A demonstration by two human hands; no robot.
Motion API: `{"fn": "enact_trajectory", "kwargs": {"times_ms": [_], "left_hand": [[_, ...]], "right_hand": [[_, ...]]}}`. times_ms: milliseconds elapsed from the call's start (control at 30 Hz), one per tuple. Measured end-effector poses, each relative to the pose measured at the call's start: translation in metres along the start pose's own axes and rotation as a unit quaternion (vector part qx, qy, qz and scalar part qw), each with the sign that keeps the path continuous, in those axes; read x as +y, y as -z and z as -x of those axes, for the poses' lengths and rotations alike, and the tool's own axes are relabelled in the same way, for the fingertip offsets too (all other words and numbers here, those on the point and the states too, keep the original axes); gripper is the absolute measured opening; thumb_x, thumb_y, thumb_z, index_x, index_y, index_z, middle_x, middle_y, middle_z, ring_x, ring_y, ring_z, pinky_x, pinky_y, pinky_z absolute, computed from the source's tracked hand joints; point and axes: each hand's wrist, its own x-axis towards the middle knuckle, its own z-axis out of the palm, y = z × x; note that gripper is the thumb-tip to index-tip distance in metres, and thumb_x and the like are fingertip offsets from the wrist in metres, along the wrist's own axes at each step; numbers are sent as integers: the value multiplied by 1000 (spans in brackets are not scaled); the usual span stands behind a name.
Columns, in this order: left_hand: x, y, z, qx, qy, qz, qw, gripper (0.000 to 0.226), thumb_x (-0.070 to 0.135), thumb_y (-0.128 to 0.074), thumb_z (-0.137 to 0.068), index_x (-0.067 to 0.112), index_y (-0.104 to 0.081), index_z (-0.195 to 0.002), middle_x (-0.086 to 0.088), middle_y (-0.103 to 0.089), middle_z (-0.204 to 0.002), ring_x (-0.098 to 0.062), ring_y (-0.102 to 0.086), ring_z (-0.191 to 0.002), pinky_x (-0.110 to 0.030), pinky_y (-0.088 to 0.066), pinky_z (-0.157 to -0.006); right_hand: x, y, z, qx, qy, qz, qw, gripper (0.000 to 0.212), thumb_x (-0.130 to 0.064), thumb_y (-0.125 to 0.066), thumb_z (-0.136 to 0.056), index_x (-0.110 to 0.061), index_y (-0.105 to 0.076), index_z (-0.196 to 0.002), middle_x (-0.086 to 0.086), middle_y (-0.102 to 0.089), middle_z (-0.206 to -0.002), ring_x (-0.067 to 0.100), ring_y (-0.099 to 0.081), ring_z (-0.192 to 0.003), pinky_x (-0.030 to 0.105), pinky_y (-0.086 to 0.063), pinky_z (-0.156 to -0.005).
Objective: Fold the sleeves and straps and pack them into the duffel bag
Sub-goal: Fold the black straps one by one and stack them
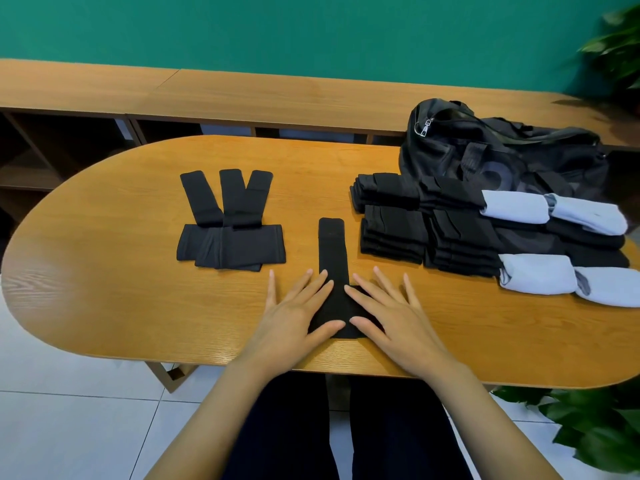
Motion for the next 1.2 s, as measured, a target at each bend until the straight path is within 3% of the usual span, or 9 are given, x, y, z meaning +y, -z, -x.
{"fn": "enact_trajectory", "kwargs": {"times_ms": [233, 367, 500, 667, 900, 1200], "left_hand": [[-18, -2, 11, 1, -56, 66, 996, 81, 75, -40, -83, 36, -26, -152, 22, -14, -159, 12, 6, -143, -46, 21, -117], [-18, -5, 12, 33, -66, 52, 996, 71, 73, -31, -90, 35, -30, -150, 22, -18, -157, 13, 3, -143, -42, 20, -118], [-18, -9, 13, 59, -73, 53, 994, 67, 71, -20, -94, 35, -35, -148, 19, -25, -156, 12, -2, -144, -40, 20, -118], [-16, -12, 17, 109, -98, 43, 988, 68, 71, -17, -96, 31, -46, -142, 16, -37, -150, 7, -14, -145, -42, 15, -120], [-12, -11, 19, 188, -105, 62, 974, 56, 64, -30, -98, 30, -67, -121, 13, -63, -129, 0, -41, -134, -50, 0, -121], [-2, -11, 19, 249, -96, 97, 959, 43, 55, -42, -95, 26, -72, -108, 10, -72, -105, -2, -56, -112, -48, -12, -117]], "right_hand": [[6, -5, 2, 12, 40, -6, 999, 71, -79, -10, -89, -45, -26, -149, -24, -13, -158, -3, 10, -147, 39, 19, -119], [5, -7, 4, 44, 56, -10, 997, 69, -78, -21, -89, -41, -35, -147, -24, -22, -154, -3, 2, -147, 35, 20, -118], [7, -12, 8, 91, 85, -10, 992, 66, -74, -35, -90, -35, -47, -142, -18, -42, -148, 4, -19, -147, 41, 10, -121], [7, -14, 8, 141, 100, -2, 985, 54, -65, -38, -94, -32, -60, -131, -14, -57, -136, 6, -39, -138, 43, 1, -122], [4, -13, 9, 186, 98, -34, 977, 49, -57, -34, -99, -29, -68, -120, -15, -66, -123, 2, -51, -125, 38, 0, -123], [2, -11, 6, 247, 82, -81, 962, 46, -51, -37, -100, -24, -73, -105, -11, -73, -99, 2, -61, -102, 43, -14, -121]]}}
